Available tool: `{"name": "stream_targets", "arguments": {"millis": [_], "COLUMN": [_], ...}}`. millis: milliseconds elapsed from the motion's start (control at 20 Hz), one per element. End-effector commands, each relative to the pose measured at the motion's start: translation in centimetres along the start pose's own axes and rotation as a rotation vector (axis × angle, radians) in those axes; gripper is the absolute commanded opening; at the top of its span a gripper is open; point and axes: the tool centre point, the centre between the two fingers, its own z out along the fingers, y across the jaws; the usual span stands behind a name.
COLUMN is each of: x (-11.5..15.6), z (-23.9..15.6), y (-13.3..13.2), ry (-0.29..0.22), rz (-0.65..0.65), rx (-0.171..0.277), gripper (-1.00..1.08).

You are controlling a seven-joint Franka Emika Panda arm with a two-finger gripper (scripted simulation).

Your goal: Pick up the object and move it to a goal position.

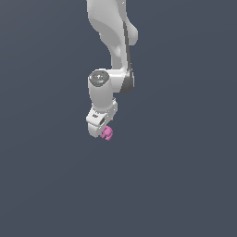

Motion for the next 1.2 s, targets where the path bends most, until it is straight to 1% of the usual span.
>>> {"name": "stream_targets", "arguments": {"millis": [0,350,750,1050,1100,1150], "x": [0.0,0.0,-0.1,-0.1,-0.1,-0.1], "z": [0.1,0.6,4.1,5.1,5.1,5.1], "y": [0.0,0.0,-0.1,-0.1,-0.1,-0.1], "ry": [0.001,0.001,0.001,0.001,0.001,0.001], "rz": [-0.014,-0.013,-0.016,-0.017,-0.017,-0.017], "rx": [-0.001,-0.001,-0.001,-0.001,-0.001,-0.001], "gripper": [1.00,1.00,1.00,1.00,-1.00,-1.00]}}
